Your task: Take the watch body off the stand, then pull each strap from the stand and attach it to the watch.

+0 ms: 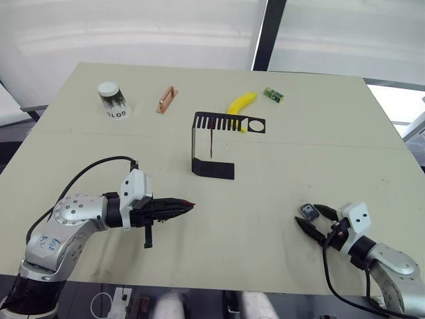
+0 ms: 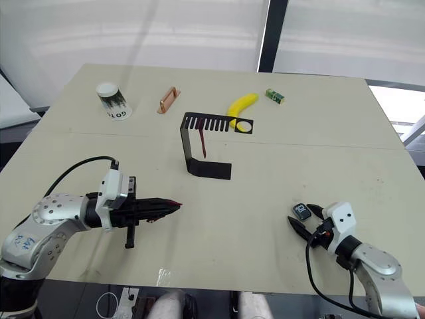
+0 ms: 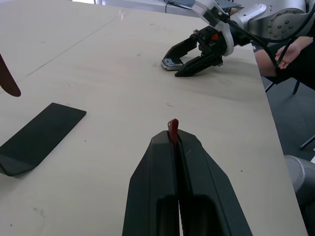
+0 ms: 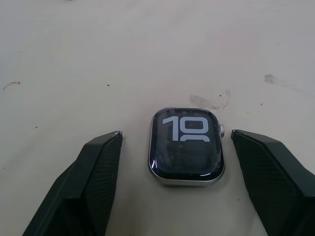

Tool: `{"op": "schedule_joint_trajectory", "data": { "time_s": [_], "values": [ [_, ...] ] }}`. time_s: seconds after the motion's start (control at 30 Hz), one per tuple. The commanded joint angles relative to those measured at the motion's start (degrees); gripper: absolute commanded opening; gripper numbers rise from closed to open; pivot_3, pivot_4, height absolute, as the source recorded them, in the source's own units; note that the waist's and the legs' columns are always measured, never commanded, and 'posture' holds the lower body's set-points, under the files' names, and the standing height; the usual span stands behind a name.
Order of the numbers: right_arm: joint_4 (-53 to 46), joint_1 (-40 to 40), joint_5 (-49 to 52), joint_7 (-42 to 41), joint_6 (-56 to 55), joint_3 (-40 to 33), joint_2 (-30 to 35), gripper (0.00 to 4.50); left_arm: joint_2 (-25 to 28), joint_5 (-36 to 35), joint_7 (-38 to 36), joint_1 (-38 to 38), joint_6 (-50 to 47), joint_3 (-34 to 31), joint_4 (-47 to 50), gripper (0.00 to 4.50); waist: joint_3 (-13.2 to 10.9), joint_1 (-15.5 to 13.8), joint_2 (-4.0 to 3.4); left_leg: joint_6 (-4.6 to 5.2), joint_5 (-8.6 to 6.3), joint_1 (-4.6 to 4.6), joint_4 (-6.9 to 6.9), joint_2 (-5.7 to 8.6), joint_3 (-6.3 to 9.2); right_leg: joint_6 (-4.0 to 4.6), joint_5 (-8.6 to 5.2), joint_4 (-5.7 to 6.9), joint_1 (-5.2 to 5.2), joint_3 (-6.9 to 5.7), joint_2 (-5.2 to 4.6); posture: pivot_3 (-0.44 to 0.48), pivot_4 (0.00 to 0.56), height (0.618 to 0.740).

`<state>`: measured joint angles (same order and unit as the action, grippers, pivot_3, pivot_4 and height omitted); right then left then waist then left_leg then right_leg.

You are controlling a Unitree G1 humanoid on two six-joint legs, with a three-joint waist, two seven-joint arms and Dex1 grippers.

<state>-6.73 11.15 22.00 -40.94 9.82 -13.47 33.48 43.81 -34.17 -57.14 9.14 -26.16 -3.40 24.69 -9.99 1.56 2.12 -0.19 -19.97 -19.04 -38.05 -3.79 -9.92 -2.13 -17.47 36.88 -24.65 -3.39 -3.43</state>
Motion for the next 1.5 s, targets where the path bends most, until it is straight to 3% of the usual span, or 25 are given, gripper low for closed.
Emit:
{"op": "schedule_joint_trajectory", "data": {
  "time_s": [0.03,0.1,0.13,0.5,0.67,0.83,1.07,1.2,1.5],
  "values": [
    [2.84,1.45,-0.90,-1.31,0.82,1.59,-0.56,2.63,0.48,-0.27,-0.29,-0.10,0.35,-0.59,2.19,0.00,0.01,0.00,0.02,0.00,0.00,0.00,0.00,0.00,0.00,0.00,0.00,0.00,0.01,0.00,0.00,0.000,0.150,0.729],
    [3.30,1.19,-0.90,-1.39,0.63,1.65,-0.57,1.74,0.40,-0.29,-0.14,-0.01,0.29,-0.64,2.16,0.00,0.01,0.02,0.02,0.00,0.00,0.01,0.00,0.00,0.00,0.00,0.00,-0.01,0.02,0.00,-0.01,0.000,0.150,0.729],
    [3.56,1.04,-0.89,-1.44,0.53,1.71,-0.53,1.52,0.37,-0.31,-0.08,0.03,0.27,-0.65,2.16,0.00,0.01,0.05,0.02,0.00,0.00,0.01,0.00,0.00,0.00,0.00,0.00,-0.01,0.02,0.00,-0.01,0.000,0.150,0.729],
    [4.01,-0.07,0.05,-2.81,0.26,0.96,-0.02,1.52,-0.72,-0.07,0.37,1.61,0.52,0.34,1.73,0.00,0.05,0.15,0.08,0.00,0.00,0.03,0.00,0.00,0.00,0.00,0.00,-0.01,0.05,0.00,-0.01,0.000,0.150,0.729],
    [-3.36,-0.15,6.21,-3.78,7.57,0.55,0.67,1.52,-1.88,0.51,0.76,3.58,1.57,0.42,1.09,0.00,0.03,0.03,0.05,0.00,0.00,0.01,0.00,0.00,0.00,0.00,0.00,-0.01,0.02,0.00,-0.01,0.000,0.150,0.729],
    [-14.49,-3.81,20.55,-1.85,24.73,-0.49,2.68,1.52,-1.60,5.89,-0.43,7.64,8.96,0.61,-1.55,0.00,-0.10,0.14,-0.16,0.00,0.00,-0.05,0.00,0.00,0.01,0.00,0.00,0.01,-0.04,0.00,-0.02,0.000,0.150,0.729],
    [-22.66,-14.84,44.94,8.87,45.46,1.70,0.95,1.52,-1.53,11.61,-5.67,9.51,21.66,2.61,-5.31,0.00,-0.25,-0.03,-0.41,0.01,0.01,-0.20,0.01,0.00,0.02,0.01,0.00,0.07,-0.28,-0.02,-0.01,0.000,0.150,0.729],
    [-21.47,-19.87,57.24,14.94,50.58,3.88,-0.76,1.52,-1.60,14.70,-6.97,10.49,28.49,2.91,-7.57,0.00,-0.25,-0.17,-0.41,0.07,0.03,-0.52,-0.04,0.05,-0.02,-0.01,0.01,0.07,-0.54,-0.02,-0.05,0.000,0.150,0.729],
    [-12.49,-22.77,77.96,21.03,55.16,8.36,1.34,1.52,-0.20,13.96,-8.61,11.72,28.85,3.95,-4.41,0.00,-0.25,0.00,-0.41,0.25,0.09,-1.02,-0.23,0.04,0.01,-0.10,0.06,0.06,-0.88,-0.13,-0.07,0.000,0.150,0.729]
  ]
}}
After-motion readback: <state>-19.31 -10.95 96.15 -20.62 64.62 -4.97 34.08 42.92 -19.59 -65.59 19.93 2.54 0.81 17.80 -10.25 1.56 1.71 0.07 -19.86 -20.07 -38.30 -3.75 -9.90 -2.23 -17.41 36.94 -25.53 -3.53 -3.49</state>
